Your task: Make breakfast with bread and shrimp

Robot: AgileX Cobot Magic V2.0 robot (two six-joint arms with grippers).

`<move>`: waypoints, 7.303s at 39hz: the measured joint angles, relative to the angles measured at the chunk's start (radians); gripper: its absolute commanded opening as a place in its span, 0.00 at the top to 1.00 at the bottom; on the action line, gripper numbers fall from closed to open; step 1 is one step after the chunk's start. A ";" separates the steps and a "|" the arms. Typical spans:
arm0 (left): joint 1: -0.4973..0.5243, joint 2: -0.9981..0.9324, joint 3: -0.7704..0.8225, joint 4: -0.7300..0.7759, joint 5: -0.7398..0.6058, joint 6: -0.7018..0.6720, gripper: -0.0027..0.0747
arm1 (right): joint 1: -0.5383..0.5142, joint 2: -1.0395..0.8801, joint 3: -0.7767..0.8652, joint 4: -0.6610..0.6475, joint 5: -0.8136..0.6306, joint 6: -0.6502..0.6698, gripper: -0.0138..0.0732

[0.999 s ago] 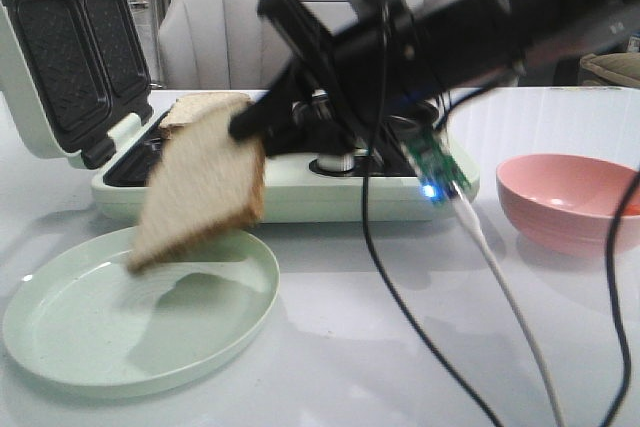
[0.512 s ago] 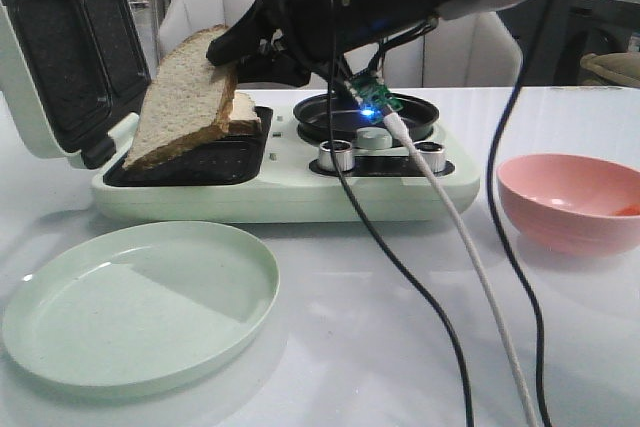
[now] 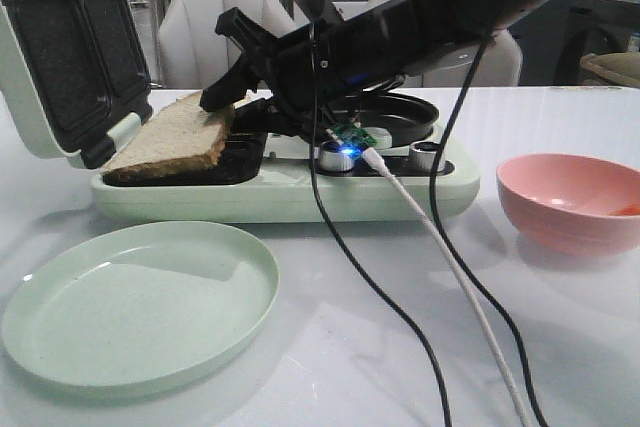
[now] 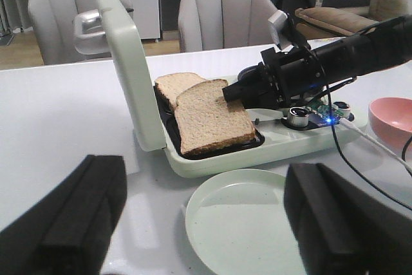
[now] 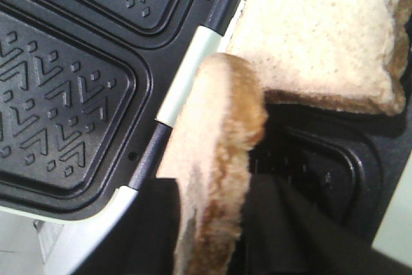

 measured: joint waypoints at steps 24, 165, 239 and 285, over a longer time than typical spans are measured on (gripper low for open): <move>0.000 0.000 0.002 0.000 0.000 0.000 0.23 | 0.000 -0.329 -0.051 -1.015 0.004 0.558 0.21; 0.611 1.507 -0.978 -0.890 0.109 0.339 0.23 | -0.105 -2.232 1.455 -1.516 -0.351 1.012 0.21; 0.270 1.993 -0.990 -1.468 0.314 1.072 0.68 | -0.105 -2.233 1.455 -1.516 -0.352 1.014 0.21; 0.330 1.363 -1.168 -0.106 0.402 0.327 0.68 | -0.105 -2.233 1.455 -1.516 -0.354 1.014 0.21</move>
